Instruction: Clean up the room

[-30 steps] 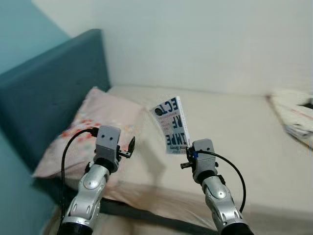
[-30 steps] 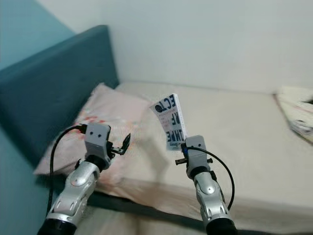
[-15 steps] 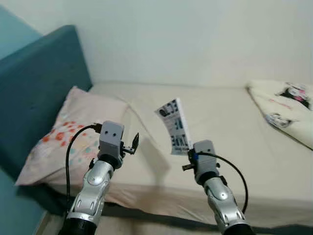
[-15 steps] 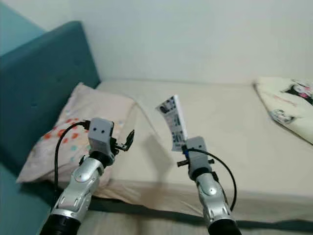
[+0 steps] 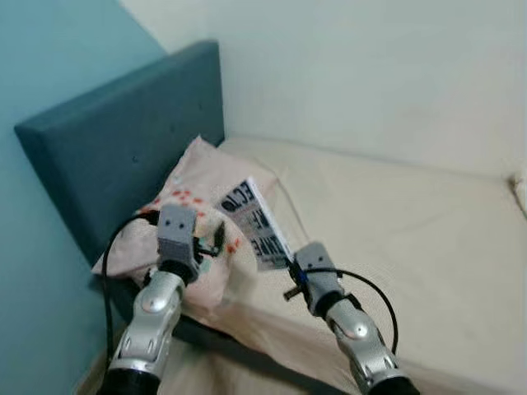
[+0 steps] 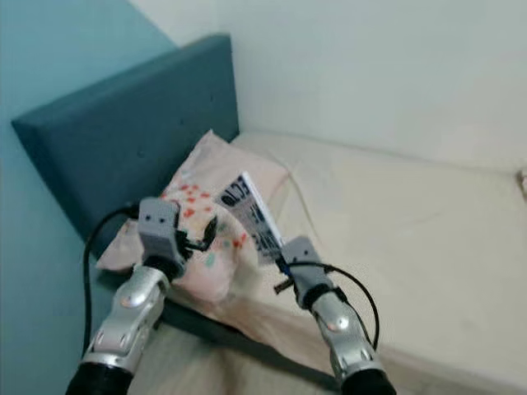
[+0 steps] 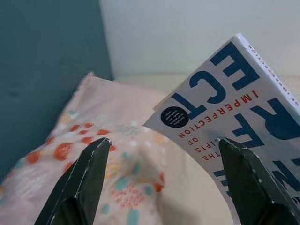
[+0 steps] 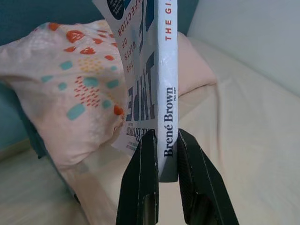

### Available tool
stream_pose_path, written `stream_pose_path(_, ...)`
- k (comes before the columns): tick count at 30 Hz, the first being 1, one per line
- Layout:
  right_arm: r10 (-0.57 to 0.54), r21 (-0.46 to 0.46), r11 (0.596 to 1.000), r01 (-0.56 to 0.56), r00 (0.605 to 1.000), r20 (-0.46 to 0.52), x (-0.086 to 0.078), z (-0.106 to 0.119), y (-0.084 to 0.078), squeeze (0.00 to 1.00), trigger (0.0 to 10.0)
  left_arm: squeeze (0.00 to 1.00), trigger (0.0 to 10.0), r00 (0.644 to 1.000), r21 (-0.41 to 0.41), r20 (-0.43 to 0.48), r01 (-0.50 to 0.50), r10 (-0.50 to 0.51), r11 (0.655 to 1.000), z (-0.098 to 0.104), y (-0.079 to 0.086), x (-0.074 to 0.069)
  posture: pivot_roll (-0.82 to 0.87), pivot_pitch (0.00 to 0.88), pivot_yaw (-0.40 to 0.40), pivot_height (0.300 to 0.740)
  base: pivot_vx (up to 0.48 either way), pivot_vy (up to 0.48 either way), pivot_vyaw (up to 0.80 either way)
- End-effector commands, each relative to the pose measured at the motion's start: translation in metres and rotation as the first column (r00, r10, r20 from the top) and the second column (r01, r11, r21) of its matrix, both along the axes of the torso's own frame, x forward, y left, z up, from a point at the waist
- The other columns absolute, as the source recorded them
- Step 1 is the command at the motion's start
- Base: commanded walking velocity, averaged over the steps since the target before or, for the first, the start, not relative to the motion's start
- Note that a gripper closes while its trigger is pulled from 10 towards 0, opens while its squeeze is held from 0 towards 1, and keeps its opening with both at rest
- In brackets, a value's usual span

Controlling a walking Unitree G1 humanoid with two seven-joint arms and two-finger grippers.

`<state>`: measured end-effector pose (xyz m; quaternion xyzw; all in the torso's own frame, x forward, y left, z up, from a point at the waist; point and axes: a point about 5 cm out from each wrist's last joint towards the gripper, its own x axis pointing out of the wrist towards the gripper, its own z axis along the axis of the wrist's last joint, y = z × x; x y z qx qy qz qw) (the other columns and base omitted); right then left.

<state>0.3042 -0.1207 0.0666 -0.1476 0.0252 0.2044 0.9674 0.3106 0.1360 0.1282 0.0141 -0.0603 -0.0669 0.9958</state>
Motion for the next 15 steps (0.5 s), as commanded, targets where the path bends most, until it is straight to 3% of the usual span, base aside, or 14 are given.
stream_pose_path(1,-0.011,0.009,1.000,0.011,0.999,0.036,0.0001,0.0048,-0.0041,0.00,10.0,0.00,10.0,1.000,-0.001,-0.003,0.010,-0.010,1.000,-0.0016,-0.0030,-0.0017,0.02,0.000,-0.028,0.740,0.240,0.000,0.00)
stream_pose_path(10,-0.056,0.010,0.998,0.056,0.998,0.037,0.0012,0.0046,-0.0115,0.00,10.0,0.00,10.0,1.000,-0.005,-0.005,0.016,-0.016,1.000,-0.0019,-0.0024,-0.0023,0.02,0.000,-0.028,0.740,0.253,0.000,0.00)
stream_pose_path(15,-0.060,0.004,0.998,0.060,0.997,0.038,0.0011,0.0046,-0.0134,0.00,10.0,0.00,10.0,1.000,-0.016,-0.014,0.001,-0.001,1.000,-0.0044,0.0004,-0.0035,0.02,0.000,-0.028,0.740,0.000,0.000,0.00)
